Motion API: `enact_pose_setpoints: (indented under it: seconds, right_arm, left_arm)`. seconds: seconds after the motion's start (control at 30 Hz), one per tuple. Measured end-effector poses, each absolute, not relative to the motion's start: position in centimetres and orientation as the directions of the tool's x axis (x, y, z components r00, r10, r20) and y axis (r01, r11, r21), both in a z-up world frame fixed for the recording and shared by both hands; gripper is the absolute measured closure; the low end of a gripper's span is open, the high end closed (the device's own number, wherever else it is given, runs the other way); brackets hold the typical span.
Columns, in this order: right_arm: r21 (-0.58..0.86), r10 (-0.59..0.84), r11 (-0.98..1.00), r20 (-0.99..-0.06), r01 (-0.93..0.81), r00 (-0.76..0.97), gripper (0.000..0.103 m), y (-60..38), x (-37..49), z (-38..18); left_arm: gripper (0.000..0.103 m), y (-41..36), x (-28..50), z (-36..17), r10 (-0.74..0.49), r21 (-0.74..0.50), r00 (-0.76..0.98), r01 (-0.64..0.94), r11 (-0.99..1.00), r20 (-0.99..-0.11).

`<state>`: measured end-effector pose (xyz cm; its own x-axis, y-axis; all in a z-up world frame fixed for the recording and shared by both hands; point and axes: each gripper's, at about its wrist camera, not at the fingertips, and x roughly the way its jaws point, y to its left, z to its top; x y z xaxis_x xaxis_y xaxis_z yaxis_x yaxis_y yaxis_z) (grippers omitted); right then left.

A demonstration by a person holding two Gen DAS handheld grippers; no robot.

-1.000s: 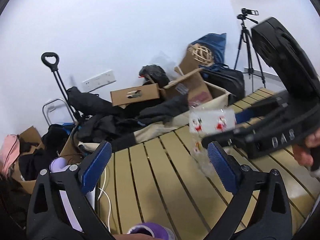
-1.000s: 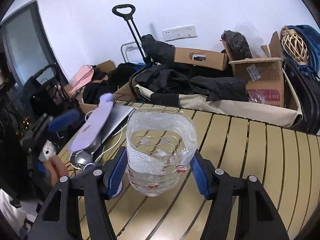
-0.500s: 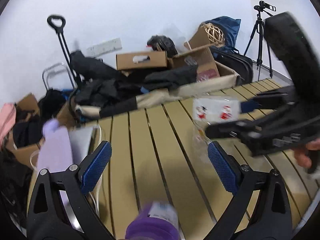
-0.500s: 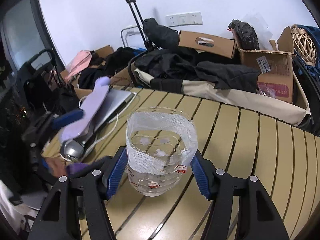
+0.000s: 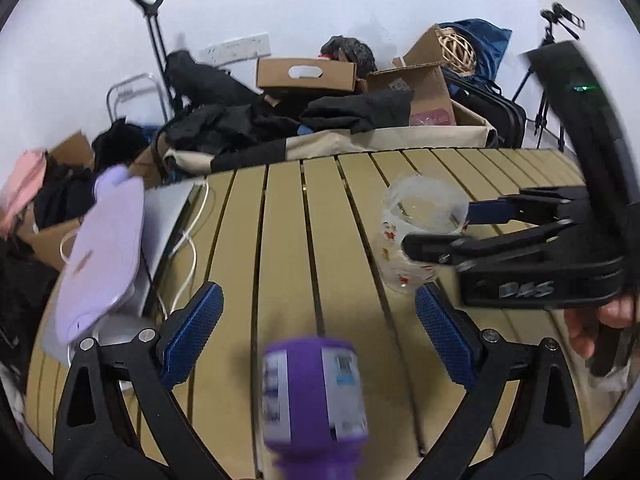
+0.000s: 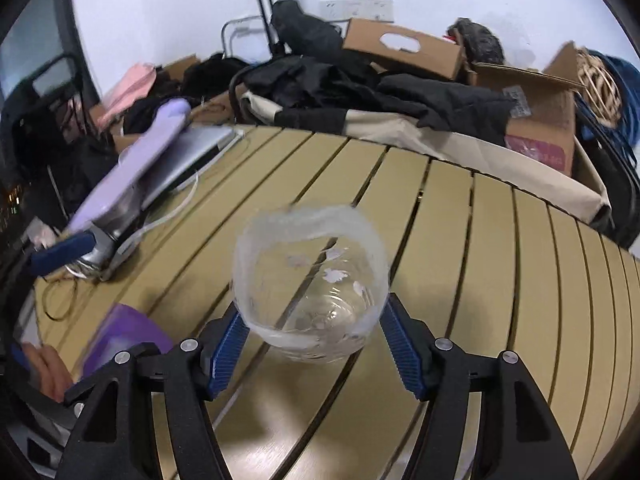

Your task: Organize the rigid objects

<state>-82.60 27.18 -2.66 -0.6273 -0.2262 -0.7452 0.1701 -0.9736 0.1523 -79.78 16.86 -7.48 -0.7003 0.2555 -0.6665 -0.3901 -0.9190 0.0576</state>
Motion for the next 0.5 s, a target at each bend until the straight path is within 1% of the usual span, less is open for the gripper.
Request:
enact_pose_setpoints:
  seconds: [0.1, 0.13, 0.17, 0.2, 0.23, 0.3, 0.33, 0.4, 0.5]
  right_arm:
    - [0.212, -0.27, -0.963, -0.714, 0.169, -0.646, 0.032, 28.0, -80.0, -0.3]
    - [0.214, -0.274, -0.962, -0.705, 0.172, -0.654, 0.032, 28.2, -79.1, 0.4]
    - [0.208, -0.27, -0.963, -0.7, 0.173, -0.661, 0.029, 28.3, -78.3, 1.0]
    - [0.196, -0.262, -0.965, -0.697, 0.174, -0.668, 0.025, 28.6, -77.2, 1.7]
    - [0.184, -0.257, -0.966, -0.692, 0.18, -0.674, 0.023, 29.0, -76.1, 2.2]
    - [0.152, -0.231, -0.973, -0.692, 0.174, -0.684, 0.023, 29.8, -74.2, 2.8]
    - [0.139, -0.211, -0.977, -0.698, 0.158, -0.685, 0.023, 30.2, -73.5, 3.0]
    - [0.141, -0.19, -0.982, -0.707, 0.128, -0.681, 0.023, 31.3, -72.0, 3.3]
    - [0.163, -0.188, -0.981, -0.696, 0.102, -0.693, 0.023, 32.5, -69.3, 4.2]
  left_arm:
    - [0.008, 15.1, -78.4, -6.5, 0.269, -0.01, -0.684, -0.357, -0.934, -0.678]
    - [0.008, 14.5, -77.8, -6.1, 0.261, -0.013, -0.689, -0.344, -0.939, -0.676]
    - [0.008, 13.9, -77.3, -5.7, 0.245, -0.005, -0.699, -0.327, -0.945, -0.672]
    - [0.007, 13.0, -76.4, -5.2, 0.216, 0.012, -0.718, -0.298, -0.955, -0.662]
    - [0.007, 12.2, -75.8, -4.9, 0.194, 0.02, -0.732, -0.273, -0.962, -0.653]
    - [0.007, 10.3, -74.6, -4.5, 0.128, 0.027, -0.757, -0.189, -0.982, -0.641]
    - [0.007, 9.6, -74.2, -4.3, 0.113, 0.021, -0.757, -0.165, -0.986, -0.643]
    - [0.007, 8.3, -72.6, -3.7, 0.092, 0.013, -0.764, -0.13, -0.991, -0.639]
    - [0.007, 7.5, -69.8, -2.1, 0.082, 0.014, -0.781, -0.115, -0.993, -0.619]
